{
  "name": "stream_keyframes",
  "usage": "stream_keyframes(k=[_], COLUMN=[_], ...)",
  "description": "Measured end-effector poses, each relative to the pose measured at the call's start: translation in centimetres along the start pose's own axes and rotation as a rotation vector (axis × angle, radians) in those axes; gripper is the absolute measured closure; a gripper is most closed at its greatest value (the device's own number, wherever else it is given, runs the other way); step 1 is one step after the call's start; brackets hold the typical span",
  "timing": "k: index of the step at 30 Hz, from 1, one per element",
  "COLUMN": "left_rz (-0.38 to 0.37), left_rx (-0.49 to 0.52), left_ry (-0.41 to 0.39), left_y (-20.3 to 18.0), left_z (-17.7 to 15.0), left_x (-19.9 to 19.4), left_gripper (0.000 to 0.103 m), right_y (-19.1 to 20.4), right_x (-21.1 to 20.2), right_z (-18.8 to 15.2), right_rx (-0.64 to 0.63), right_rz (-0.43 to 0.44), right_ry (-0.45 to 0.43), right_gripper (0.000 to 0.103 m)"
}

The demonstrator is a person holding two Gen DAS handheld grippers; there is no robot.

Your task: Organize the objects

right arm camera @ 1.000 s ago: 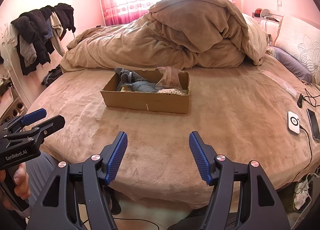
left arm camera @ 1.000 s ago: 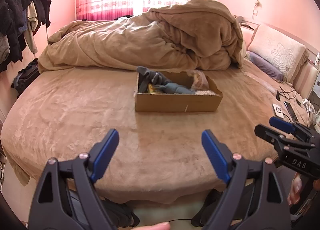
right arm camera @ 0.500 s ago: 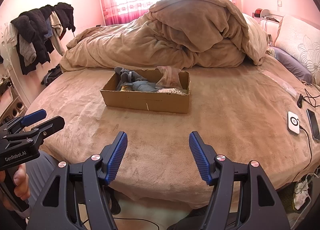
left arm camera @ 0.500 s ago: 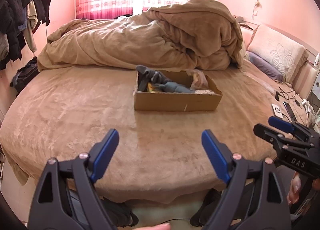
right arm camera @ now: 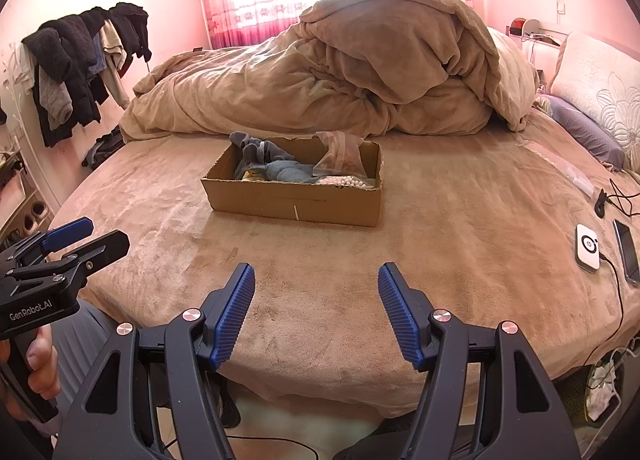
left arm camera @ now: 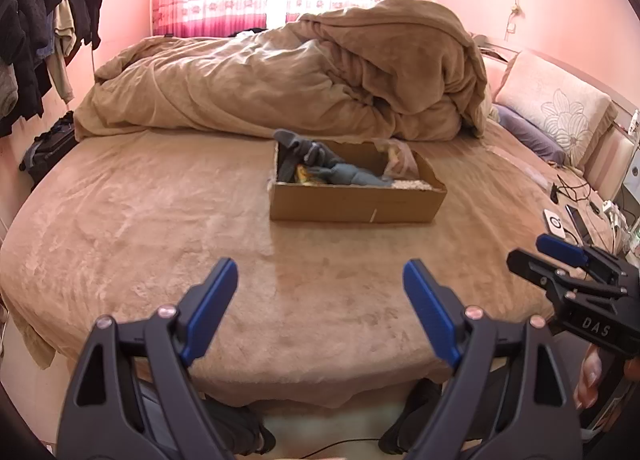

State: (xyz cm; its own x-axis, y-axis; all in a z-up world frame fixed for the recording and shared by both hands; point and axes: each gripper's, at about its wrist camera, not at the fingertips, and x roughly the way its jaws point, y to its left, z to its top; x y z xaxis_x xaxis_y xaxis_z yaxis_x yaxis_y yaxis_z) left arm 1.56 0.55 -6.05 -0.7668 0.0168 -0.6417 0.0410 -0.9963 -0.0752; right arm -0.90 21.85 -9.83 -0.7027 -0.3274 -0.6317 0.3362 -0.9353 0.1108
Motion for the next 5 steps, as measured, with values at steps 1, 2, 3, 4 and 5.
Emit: stream_keyframes(k=[1,2,3,4,5], left_rz=[0.0,0.001,0.0,0.0,0.001], left_rx=[0.0,0.0,0.002,0.003,0.004], left_ry=[0.0,0.001,0.002,0.004,0.007], left_y=[-0.03,0.04,0.0,0.1,0.23], left_z=[0.0,0.0,0.04,0.11,0.23], left_x=[0.07,0.06,0.21,0.39,0.64], left_gripper=[0.017,0.017,0.017,0.017,0.017], right_y=[-0.02,0.04,-0.02,-0.03,-0.02], right_x=[0.03,0.15,0.22,0.35,0.49], right_z=[-0.04,-0.07,-0.13,-0.16,-0.13], right_rx=[0.0,-0.001,-0.002,-0.004,-0.005], right_rz=[0.0,0.0,0.0,-0.001,-0.002], right_ry=[0.001,0.003,0.004,0.006,0.009], right_gripper=[0.036,0.036,0.036,0.036,0.036])
